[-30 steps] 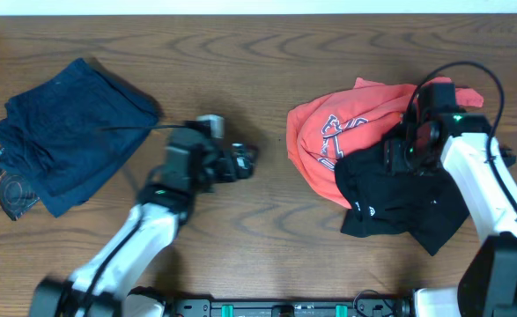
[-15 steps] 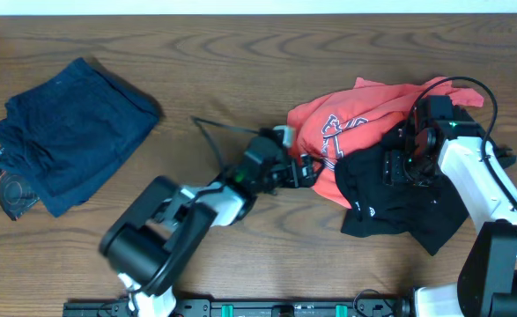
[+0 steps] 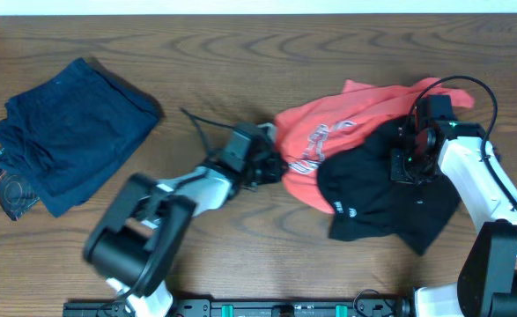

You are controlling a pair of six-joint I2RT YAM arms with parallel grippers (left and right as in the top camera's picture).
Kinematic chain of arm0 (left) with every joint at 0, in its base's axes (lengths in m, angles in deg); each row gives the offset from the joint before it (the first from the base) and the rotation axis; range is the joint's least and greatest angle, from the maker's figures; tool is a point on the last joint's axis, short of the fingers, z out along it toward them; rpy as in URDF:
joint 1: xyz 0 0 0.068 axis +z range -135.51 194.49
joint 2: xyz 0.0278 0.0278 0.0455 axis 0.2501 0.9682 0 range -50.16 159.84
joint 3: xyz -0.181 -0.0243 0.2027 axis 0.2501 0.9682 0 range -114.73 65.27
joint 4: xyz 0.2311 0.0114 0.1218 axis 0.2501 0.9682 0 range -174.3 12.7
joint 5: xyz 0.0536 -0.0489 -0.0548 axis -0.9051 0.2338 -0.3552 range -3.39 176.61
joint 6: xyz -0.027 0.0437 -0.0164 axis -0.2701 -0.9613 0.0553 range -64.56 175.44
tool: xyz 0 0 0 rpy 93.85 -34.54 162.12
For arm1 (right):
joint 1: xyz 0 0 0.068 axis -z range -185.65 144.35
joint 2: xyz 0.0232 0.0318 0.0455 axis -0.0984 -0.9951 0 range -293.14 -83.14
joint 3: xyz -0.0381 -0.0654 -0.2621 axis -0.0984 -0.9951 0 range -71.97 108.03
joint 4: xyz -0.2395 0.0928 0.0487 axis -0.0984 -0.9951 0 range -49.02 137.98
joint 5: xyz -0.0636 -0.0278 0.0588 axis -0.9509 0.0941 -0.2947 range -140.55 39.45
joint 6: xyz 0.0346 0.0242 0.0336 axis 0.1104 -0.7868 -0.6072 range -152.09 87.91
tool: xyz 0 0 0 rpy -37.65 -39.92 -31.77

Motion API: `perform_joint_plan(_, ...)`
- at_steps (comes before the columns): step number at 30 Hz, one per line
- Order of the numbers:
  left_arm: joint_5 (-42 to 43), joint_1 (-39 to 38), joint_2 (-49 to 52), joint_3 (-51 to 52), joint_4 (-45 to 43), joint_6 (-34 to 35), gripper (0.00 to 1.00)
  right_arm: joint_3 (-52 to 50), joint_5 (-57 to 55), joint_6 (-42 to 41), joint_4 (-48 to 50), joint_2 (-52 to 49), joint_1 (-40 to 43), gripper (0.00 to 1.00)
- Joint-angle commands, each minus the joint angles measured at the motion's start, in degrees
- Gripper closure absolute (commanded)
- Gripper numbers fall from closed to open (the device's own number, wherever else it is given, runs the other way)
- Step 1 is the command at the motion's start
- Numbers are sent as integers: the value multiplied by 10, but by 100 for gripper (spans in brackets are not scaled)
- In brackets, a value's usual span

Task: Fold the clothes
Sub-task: 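Grasp the red t-shirt edge with the left gripper beside the right gripper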

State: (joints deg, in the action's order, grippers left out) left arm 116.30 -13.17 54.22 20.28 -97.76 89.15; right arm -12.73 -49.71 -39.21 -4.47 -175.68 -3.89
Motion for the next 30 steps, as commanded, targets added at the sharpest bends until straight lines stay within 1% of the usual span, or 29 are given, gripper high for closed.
perform_joint_plan(1,-8,64,-70,3,49,-75,94,-1,0,-1,9,2,7,99)
perform_joint_plan(4,-8,115,-129,3,96,-88,94,-1,0,0,19,2,14,99)
perform_joint_plan(8,-8,162,-183,3,134,-103,94,-1,12,-1,25,2,30,99)
perform_joint_plan(9,-8,170,-192,3,143,-109,94,-1,43,6,27,2,33,99)
perform_joint_plan(10,-8,175,-197,3,149,-113,94,-1,119,36,29,2,35,99)
perform_joint_plan(11,-8,177,-199,3,155,-112,94,-1,211,76,30,2,34,95)
perform_joint_plan(12,-8,177,-199,3,161,-112,94,-1,323,129,30,2,33,80)
perform_joint_plan(13,-8,177,-198,4,165,-112,94,-1,392,161,30,2,30,57)
perform_joint_plan(14,-8,176,-195,5,170,-112,94,-1,436,174,31,2,24,47)
perform_joint_plan(15,-8,176,-193,5,176,-112,94,-1,445,175,32,2,17,43)
perform_joint_plan(17,-8,176,-191,5,187,-112,94,-1,413,175,31,0,-1,37)
perform_joint_plan(21,-8,176,-191,5,198,-112,94,-2,299,175,28,-7,-49,28)
perform_joint_plan(24,-8,176,-191,5,199,-112,94,-2,235,156,33,-24,-85,27)
perform_joint_plan(28,-8,176,-191,5,199,-112,94,-2,201,144,51,-65,-116,26)
perform_joint_plan(29,-8,176,-191,5,199,-112,94,-2,199,144,58,-77,-120,27)
perform_joint_plan(30,-8,176,-191,5,199,-112,94,-2,199,144,69,-90,-123,31)
